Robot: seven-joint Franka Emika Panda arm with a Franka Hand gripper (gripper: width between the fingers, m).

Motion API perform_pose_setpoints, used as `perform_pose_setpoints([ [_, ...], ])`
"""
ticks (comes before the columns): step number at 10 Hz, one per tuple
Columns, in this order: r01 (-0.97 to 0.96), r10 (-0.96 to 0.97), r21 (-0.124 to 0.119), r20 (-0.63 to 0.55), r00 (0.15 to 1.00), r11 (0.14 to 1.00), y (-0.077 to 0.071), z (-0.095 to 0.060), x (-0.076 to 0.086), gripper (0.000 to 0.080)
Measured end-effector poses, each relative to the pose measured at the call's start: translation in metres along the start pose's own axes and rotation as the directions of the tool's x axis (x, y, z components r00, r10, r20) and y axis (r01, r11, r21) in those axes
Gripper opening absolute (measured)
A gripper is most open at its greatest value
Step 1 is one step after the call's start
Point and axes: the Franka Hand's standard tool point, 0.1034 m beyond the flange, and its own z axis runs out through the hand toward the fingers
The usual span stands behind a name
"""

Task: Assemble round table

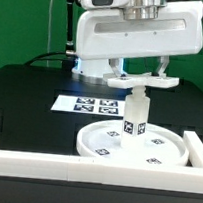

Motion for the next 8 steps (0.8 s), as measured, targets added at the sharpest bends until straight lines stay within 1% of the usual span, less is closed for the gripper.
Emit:
perform_pose_setpoints([
  [1,-0.040,0.040,0.000,0.000,0.999,0.999,0.0009,-0.0019,-0.0072,0.0452],
  [2,-0.092,0.092,-0.008,-0.018,0.996,0.996,-0.0023,-0.0022,-0.0097,0.0452],
  [5,-0.077,0.077,-0.008,-0.011,0.997,0.997,-0.0018,0.0000,-0.0113,0.0453],
  [7,-0.064,0.064,-0.009,-0.006,0.998,0.998,-0.0073,0.0012,-0.0168,0.0453],
  [8,-0.062,0.062,-0.009,-0.006,0.998,0.998,-0.0077,0.0013,-0.0166,0.0453],
])
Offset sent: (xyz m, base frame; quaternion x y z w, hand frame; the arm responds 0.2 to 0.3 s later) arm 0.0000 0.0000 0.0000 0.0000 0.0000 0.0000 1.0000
